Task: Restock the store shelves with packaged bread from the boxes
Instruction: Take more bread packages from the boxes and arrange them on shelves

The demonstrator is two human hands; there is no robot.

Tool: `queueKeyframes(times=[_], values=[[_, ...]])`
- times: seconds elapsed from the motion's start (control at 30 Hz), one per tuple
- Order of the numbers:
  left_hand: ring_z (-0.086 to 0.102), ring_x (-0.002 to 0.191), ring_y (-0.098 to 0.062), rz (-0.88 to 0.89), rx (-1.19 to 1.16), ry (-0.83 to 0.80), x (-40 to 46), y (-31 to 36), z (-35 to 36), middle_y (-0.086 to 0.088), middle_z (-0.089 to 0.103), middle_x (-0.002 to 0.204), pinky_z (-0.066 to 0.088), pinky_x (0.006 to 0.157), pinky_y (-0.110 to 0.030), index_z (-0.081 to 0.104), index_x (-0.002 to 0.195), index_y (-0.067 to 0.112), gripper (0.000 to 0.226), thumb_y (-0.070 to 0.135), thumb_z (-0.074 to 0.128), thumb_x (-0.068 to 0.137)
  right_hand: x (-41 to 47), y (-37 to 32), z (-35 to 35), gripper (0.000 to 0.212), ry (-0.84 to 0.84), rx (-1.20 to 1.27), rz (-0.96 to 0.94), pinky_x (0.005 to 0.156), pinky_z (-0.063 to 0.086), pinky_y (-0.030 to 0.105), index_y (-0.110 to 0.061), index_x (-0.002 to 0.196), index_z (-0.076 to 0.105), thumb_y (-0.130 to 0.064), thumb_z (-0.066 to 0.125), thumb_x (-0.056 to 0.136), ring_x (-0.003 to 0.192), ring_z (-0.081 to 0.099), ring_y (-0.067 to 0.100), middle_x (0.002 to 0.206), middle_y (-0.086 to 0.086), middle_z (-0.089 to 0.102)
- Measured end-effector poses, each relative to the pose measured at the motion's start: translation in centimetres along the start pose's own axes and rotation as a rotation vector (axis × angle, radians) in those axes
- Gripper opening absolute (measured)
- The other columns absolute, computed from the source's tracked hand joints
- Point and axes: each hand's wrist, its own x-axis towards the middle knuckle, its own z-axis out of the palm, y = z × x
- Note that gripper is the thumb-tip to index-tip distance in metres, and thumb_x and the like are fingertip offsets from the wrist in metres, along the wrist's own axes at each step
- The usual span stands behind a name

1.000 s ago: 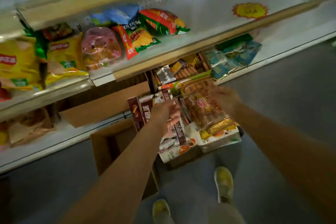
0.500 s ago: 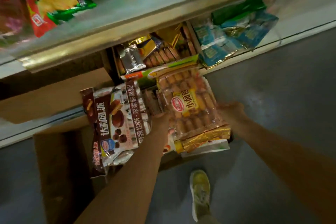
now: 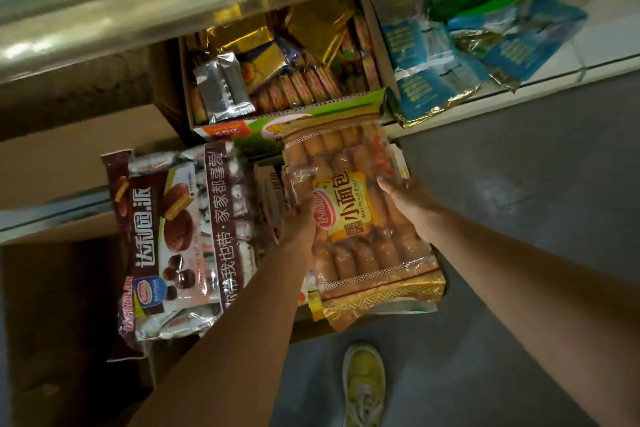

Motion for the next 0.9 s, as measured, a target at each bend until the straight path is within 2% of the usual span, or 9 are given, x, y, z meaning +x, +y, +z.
queueKeyframes(times=[0.1, 0.17, 0.27, 0.33, 0.4, 0.47, 0.6, 0.73, 0.9], values=[[0.061, 0.074, -0.019, 0.030, -0.017, 0.005, -0.4, 0.2, -0.1, -0.007, 0.067, 0.090, 0.048, 0.063, -0.031, 0.059, 0.113, 0.015, 0.037, 0.048, 0.052, 0.098, -0.4, -0.2, 0.0, 0.079, -0.009, 0.055, 0.032, 0.090, 0.036, 0.036, -0.014, 0.137, 0.048, -0.067, 0.062, 0.080, 0.115, 0.053, 0.029, 0.133, 0.010, 0.057], [0.066, 0.096, -0.025, 0.050, -0.009, 0.017, -0.8, 0.3, -0.4, -0.010, 0.068, 0.113, 0.057, 0.082, -0.042, 0.057, 0.129, 0.019, 0.039, 0.045, 0.050, 0.100, -1.0, -0.3, 0.2, 0.079, -0.023, 0.097, 0.041, 0.087, 0.037, 0.036, -0.015, 0.131, 0.053, -0.069, 0.067, 0.074, 0.103, 0.053, 0.026, 0.123, 0.007, 0.061], [0.063, 0.110, -0.028, 0.067, 0.004, 0.038, -2.1, 0.5, -1.2, -0.008, 0.066, 0.123, 0.052, 0.098, -0.051, 0.055, 0.134, 0.026, 0.038, 0.044, 0.049, 0.101, -2.3, -0.2, -0.1, 0.071, -0.051, 0.156, 0.076, 0.091, 0.042, 0.039, -0.019, 0.120, 0.058, -0.064, 0.075, 0.068, 0.104, 0.055, 0.027, 0.113, 0.005, 0.061], [0.063, 0.112, -0.029, 0.085, 0.004, 0.034, -3.2, 0.4, -1.9, -0.009, 0.066, 0.124, 0.052, 0.098, -0.051, 0.056, 0.134, 0.025, 0.038, 0.042, 0.050, 0.100, -3.7, 0.0, -0.5, 0.059, -0.085, 0.163, 0.093, 0.095, 0.046, 0.044, -0.019, 0.103, 0.060, -0.060, 0.079, 0.066, 0.103, 0.058, 0.030, 0.109, 0.007, 0.065], [0.065, 0.109, -0.029, 0.096, -0.028, 0.021, -4.7, 0.5, -2.5, -0.009, 0.067, 0.121, 0.057, 0.085, -0.046, 0.056, 0.135, 0.025, 0.037, 0.039, 0.051, 0.101, -5.3, 0.1, -1.0, 0.045, -0.107, 0.199, 0.073, 0.097, 0.047, 0.048, -0.021, 0.090, 0.061, -0.053, 0.080, 0.067, 0.100, 0.061, 0.030, 0.100, 0.007, 0.068], [0.067, 0.105, -0.030, 0.102, -0.077, 0.000, -6.4, 0.5, -3.2, -0.010, 0.068, 0.120, 0.057, 0.068, -0.039, 0.057, 0.133, 0.025, 0.035, 0.037, 0.052, 0.101, -7.2, 0.1, -1.5, 0.040, -0.127, 0.238, 0.052, 0.100, 0.046, 0.049, -0.022, 0.090, 0.063, -0.049, 0.081, 0.067, 0.101, 0.062, 0.030, 0.097, 0.007, 0.069], [0.068, 0.106, -0.032, 0.168, -0.120, -0.013, -10.8, 0.9, -5.2, -0.010, 0.069, 0.119, 0.053, 0.049, -0.028, 0.058, 0.133, 0.023, 0.035, 0.035, 0.052, 0.100, -12.2, -0.4, -2.7, 0.036, -0.227, 0.279, 0.013, 0.101, 0.046, 0.050, -0.021, 0.093, 0.064, -0.043, 0.081, 0.070, 0.102, 0.064, 0.030, 0.099, 0.008, 0.070], [0.070, 0.100, -0.031, 0.228, -0.165, -0.028, -16.1, 1.5, -7.8, -0.011, 0.072, 0.108, 0.058, 0.066, -0.038, 0.066, 0.121, 0.016, 0.037, 0.042, 0.057, 0.097, -18.3, -1.0, -3.9, 0.059, -0.304, 0.273, -0.073, 0.099, 0.047, 0.051, -0.018, 0.110, 0.065, -0.050, 0.084, 0.064, 0.104, 0.065, 0.030, 0.108, 0.011, 0.071], [0.072, 0.093, -0.027, 0.335, -0.171, -0.056, -23.9, 2.6, -11.7, -0.008, 0.075, 0.098, 0.060, 0.079, -0.041, 0.070, 0.108, 0.017, 0.027, 0.039, 0.061, 0.095, -26.9, -1.7, -5.2, 0.044, -0.339, 0.374, -0.165, 0.100, 0.046, 0.050, -0.014, 0.110, 0.067, -0.040, 0.078, 0.075, 0.105, 0.066, 0.032, 0.110, 0.016, 0.071]])
